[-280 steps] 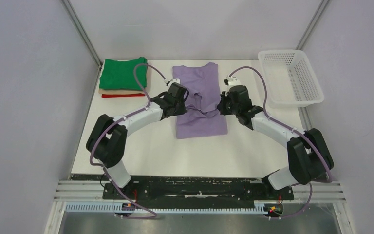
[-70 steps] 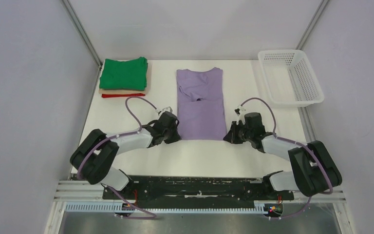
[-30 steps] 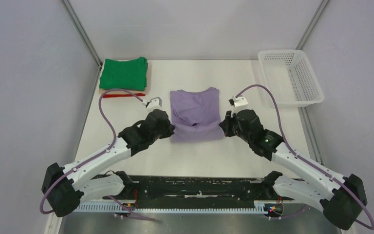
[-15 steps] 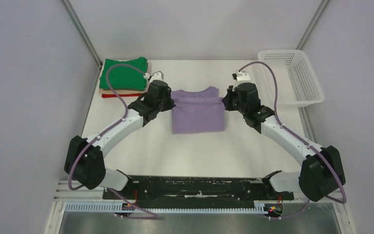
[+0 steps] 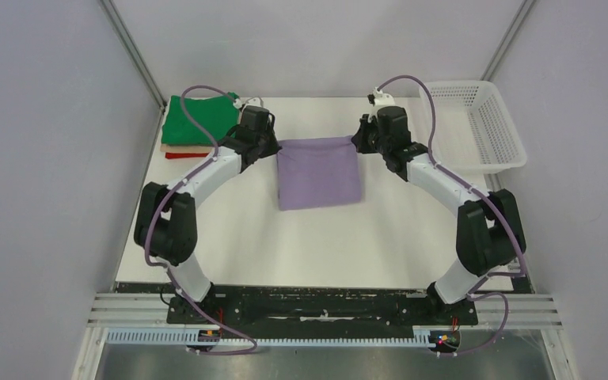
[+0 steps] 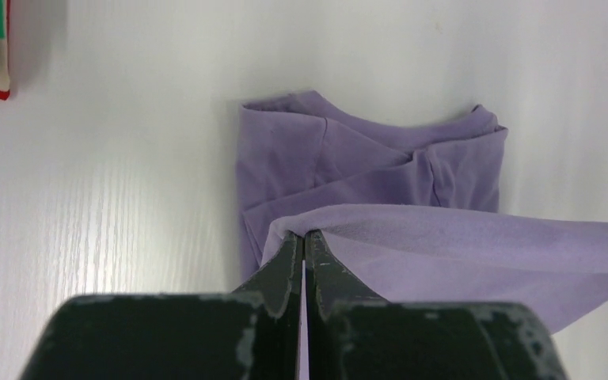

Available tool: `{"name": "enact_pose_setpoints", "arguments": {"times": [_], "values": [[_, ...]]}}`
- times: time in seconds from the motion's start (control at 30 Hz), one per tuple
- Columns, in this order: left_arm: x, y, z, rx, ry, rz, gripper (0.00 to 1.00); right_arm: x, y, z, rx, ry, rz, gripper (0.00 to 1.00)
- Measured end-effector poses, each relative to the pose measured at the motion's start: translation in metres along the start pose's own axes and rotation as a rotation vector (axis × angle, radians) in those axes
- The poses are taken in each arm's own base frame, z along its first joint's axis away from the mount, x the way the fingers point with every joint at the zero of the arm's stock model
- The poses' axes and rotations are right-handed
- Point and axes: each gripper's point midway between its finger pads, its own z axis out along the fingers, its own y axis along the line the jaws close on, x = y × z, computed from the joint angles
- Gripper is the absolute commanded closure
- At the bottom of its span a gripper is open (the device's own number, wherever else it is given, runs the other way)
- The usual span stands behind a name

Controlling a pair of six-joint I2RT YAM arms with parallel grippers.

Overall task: Fold and stack the t-shirts
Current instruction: Fold the long partially folded tshirt into a neat square, then smooth out wrinkles on the folded tshirt

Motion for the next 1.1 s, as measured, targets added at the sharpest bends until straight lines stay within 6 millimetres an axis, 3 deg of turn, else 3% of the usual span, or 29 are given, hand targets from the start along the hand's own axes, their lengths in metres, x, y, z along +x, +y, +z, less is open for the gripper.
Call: {"name": "enact_pose_setpoints", "arguments": {"times": [0.23, 0.5, 0.6, 0.67, 0.7, 0.77, 0.8, 0.87, 1.0, 1.1], "values": [[0.001, 0.009, 0.041, -0.023, 0.044, 0.004, 0.98, 0.007, -0.016, 0.038, 0.009, 0.043, 0.019, 1.0], [-0.001, 0.013, 0.07, -0.037, 0.066, 0.008, 0.98, 0.02, -0.032, 0.077, 0.018, 0.082, 0.036, 1.0], [0.002, 0.016, 0.083, -0.044, 0.081, 0.011, 0.93, 0.033, -0.038, 0.09, 0.024, 0.102, 0.052, 0.9], [0.004, 0.017, 0.091, -0.049, 0.095, 0.014, 0.78, 0.04, -0.043, 0.099, 0.029, 0.118, 0.068, 0.74], [0.004, 0.018, 0.094, -0.052, 0.1, 0.016, 0.59, 0.043, -0.045, 0.104, 0.03, 0.126, 0.074, 0.56], [0.005, 0.02, 0.1, -0.06, 0.117, 0.022, 0.36, 0.044, -0.049, 0.114, 0.027, 0.136, 0.093, 0.16], [0.004, 0.021, 0.102, -0.06, 0.123, 0.024, 0.24, 0.043, -0.051, 0.118, 0.026, 0.139, 0.1, 0.02], [0.001, 0.022, 0.103, -0.06, 0.128, 0.018, 0.01, 0.039, -0.056, 0.12, 0.025, 0.145, 0.102, 0.02], [-0.002, 0.015, 0.1, -0.008, 0.144, 0.006, 0.0, 0.028, -0.056, 0.114, 0.016, 0.137, 0.106, 0.02], [0.001, 0.002, 0.097, 0.07, 0.175, -0.003, 0.0, 0.026, -0.045, 0.1, -0.037, 0.127, 0.116, 0.02]]}}
